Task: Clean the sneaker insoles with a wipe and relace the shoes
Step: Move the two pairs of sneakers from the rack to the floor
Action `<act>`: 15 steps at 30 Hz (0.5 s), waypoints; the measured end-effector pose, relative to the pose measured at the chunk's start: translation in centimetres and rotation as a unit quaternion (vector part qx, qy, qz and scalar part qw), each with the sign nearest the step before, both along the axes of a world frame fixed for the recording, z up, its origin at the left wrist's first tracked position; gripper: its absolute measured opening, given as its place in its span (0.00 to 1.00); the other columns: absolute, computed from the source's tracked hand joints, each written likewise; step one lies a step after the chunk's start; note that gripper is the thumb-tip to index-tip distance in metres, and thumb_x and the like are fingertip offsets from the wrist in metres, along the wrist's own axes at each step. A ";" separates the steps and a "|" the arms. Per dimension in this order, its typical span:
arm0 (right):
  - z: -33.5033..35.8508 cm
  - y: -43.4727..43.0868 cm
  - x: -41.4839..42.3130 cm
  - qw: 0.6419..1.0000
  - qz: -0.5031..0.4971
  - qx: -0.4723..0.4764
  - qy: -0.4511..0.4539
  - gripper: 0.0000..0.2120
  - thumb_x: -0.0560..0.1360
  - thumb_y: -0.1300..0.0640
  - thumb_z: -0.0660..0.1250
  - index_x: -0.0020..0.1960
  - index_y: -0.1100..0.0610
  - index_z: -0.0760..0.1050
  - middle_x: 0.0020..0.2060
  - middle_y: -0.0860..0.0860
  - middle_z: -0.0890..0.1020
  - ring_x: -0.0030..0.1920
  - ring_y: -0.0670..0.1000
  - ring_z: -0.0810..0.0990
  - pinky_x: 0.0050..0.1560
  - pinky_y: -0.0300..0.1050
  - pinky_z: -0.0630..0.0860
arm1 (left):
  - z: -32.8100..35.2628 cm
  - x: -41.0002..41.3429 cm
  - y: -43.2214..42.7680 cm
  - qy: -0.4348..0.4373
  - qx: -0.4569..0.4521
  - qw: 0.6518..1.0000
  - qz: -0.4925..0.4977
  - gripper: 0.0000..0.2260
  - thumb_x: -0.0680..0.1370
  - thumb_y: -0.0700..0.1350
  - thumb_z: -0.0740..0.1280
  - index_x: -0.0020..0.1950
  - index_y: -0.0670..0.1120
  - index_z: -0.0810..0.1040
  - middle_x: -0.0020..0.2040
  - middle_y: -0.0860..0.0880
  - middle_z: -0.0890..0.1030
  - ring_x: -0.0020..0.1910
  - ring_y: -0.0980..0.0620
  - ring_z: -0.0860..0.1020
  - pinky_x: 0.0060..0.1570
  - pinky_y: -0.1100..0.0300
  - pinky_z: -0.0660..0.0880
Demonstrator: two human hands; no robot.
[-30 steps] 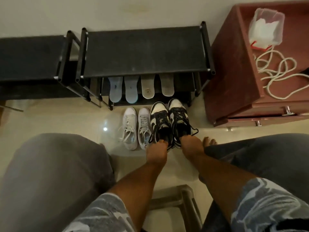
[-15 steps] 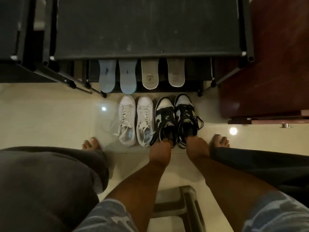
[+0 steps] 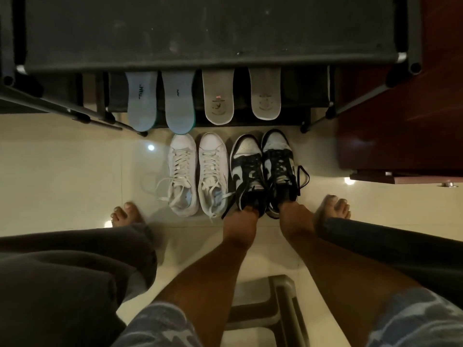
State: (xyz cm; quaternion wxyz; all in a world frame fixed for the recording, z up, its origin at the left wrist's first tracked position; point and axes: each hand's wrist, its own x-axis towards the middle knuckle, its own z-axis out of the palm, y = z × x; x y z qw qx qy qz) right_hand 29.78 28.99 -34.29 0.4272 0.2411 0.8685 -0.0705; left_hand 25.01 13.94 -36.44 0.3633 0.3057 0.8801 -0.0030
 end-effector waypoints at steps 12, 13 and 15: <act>-1.2 0.2 0.1 1.000 -0.013 -0.001 0.003 0.09 0.85 0.61 0.59 0.59 0.58 0.78 0.54 0.56 0.84 0.53 0.56 0.85 0.52 0.49 0.83 | -0.9 -0.9 0.9 0.000 -0.035 0.999 -0.007 0.14 0.83 0.33 0.60 0.65 0.42 0.79 0.60 0.43 0.83 0.56 0.42 0.85 0.50 0.49 0.81; -1.4 0.2 0.0 1.000 -0.022 -0.007 0.005 0.09 0.85 0.61 0.59 0.60 0.58 0.77 0.54 0.56 0.84 0.54 0.56 0.85 0.53 0.50 0.83 | -0.9 -1.0 0.9 -0.001 -0.040 0.999 -0.005 0.14 0.83 0.33 0.60 0.66 0.42 0.78 0.60 0.42 0.82 0.56 0.41 0.85 0.51 0.49 0.81; -1.6 0.2 -0.6 0.999 -0.032 -0.017 0.002 0.10 0.84 0.61 0.60 0.62 0.59 0.76 0.57 0.57 0.84 0.57 0.57 0.84 0.56 0.51 0.82 | -0.7 -1.1 1.0 -0.006 -0.044 0.999 -0.009 0.16 0.83 0.33 0.60 0.68 0.42 0.78 0.63 0.42 0.81 0.57 0.42 0.84 0.51 0.49 0.81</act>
